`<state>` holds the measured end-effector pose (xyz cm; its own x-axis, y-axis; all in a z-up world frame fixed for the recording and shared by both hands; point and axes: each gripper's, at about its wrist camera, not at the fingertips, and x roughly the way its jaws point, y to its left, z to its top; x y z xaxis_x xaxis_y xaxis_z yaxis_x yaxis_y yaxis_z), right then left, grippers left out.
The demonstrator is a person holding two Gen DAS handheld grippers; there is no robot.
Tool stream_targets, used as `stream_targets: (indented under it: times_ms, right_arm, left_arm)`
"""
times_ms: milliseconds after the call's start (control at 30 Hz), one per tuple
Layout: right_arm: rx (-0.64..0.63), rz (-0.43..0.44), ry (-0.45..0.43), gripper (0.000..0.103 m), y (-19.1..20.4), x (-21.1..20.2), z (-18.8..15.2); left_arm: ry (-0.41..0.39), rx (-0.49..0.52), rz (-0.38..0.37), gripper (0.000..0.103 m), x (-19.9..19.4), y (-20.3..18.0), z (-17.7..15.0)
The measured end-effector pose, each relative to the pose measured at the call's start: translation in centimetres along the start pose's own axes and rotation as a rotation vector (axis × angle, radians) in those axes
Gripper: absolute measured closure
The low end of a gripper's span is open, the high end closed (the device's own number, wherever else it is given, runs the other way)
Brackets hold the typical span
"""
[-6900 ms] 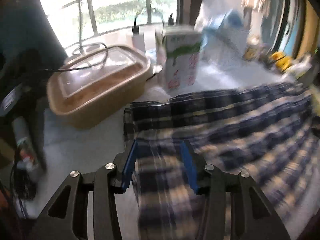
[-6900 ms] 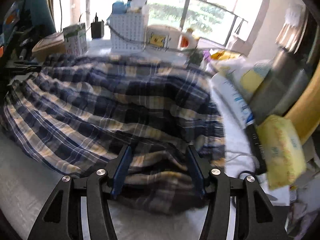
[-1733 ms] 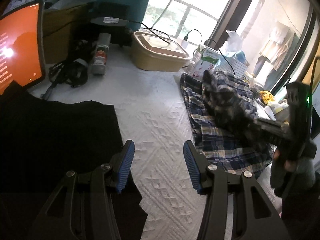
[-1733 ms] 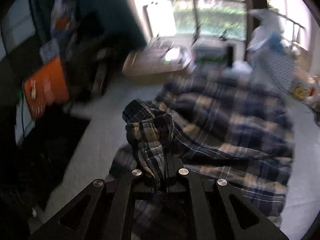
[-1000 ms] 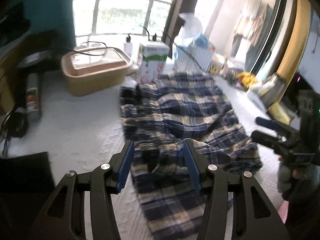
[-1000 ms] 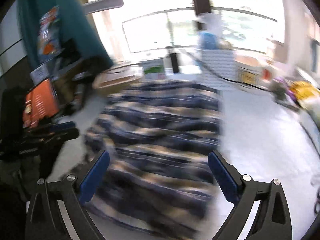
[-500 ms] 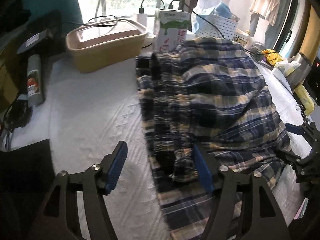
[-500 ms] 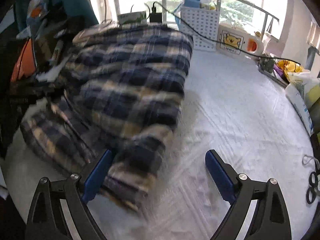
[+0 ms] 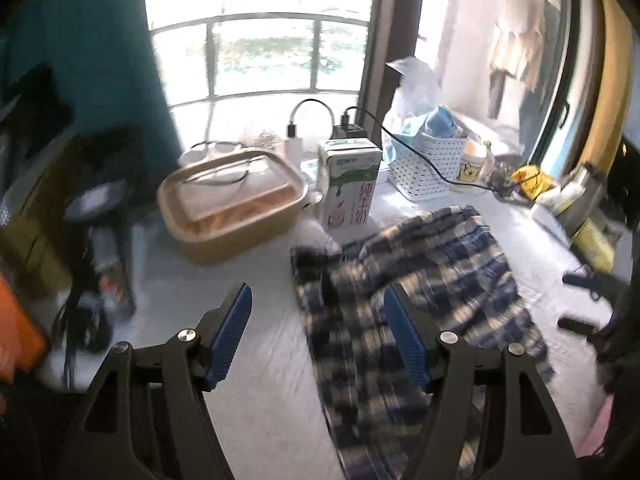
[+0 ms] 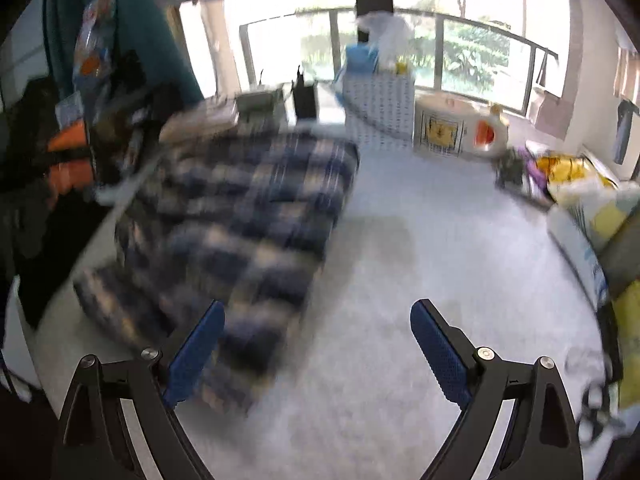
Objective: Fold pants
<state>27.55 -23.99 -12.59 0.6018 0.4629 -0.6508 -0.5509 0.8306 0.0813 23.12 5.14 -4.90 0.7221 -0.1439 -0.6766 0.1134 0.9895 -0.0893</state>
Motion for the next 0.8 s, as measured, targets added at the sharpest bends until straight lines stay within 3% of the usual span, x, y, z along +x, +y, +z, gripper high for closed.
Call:
stream_targets:
  times_ms: [33, 100, 167, 233, 267, 500, 600, 667, 800]
  right_arm:
    - [0.008, 0.017, -0.011, 0.023, -0.4, 0.5, 0.8]
    - [0.065, 0.071, -0.013, 0.052, -1.4, 2.4, 2.5]
    - [0.126, 0.115, 0.002, 0.068, -2.2, 4.3, 3.2]
    - [0.161, 0.128, 0.033, 0.073, -2.5, 6.3, 3.5]
    - [0.162, 0.133, 0.047, 0.081, -2.3, 7.1, 3.4]
    - [0.022, 0.026, 0.123, 0.084, -0.3, 8.7, 2.2]
    - [-0.065, -0.008, 0.144, 0.084, 0.5, 7.9, 1.4]
    - [-0.054, 0.003, 0.167, 0.083, 0.0, 7.2, 1.2]
    - [-0.007, 0.022, 0.092, 0.083, -1.5, 5.4, 3.3]
  left_arm:
    - [0.009, 0.014, -0.006, 0.034, 0.8, 0.1, 0.4]
    - [0.035, 0.041, -0.012, 0.034, 3.1, -0.3, 0.8]
    - [0.051, 0.059, -0.010, 0.034, 4.7, -0.5, 0.7]
    - [0.063, 0.073, -0.003, 0.034, 6.3, -0.4, 0.6]
    - [0.072, 0.069, 0.010, 0.034, 7.2, 0.0, 0.5]
    - [0.128, -0.023, 0.017, 0.034, 10.2, 2.9, -0.6]
    - [0.120, -0.039, -0.002, 0.034, 10.1, 3.5, -0.8]
    - [0.101, -0.059, -0.030, 0.034, 9.3, 3.7, -0.5]
    - [0.030, -0.066, -0.088, 0.034, 7.2, 3.5, 0.7]
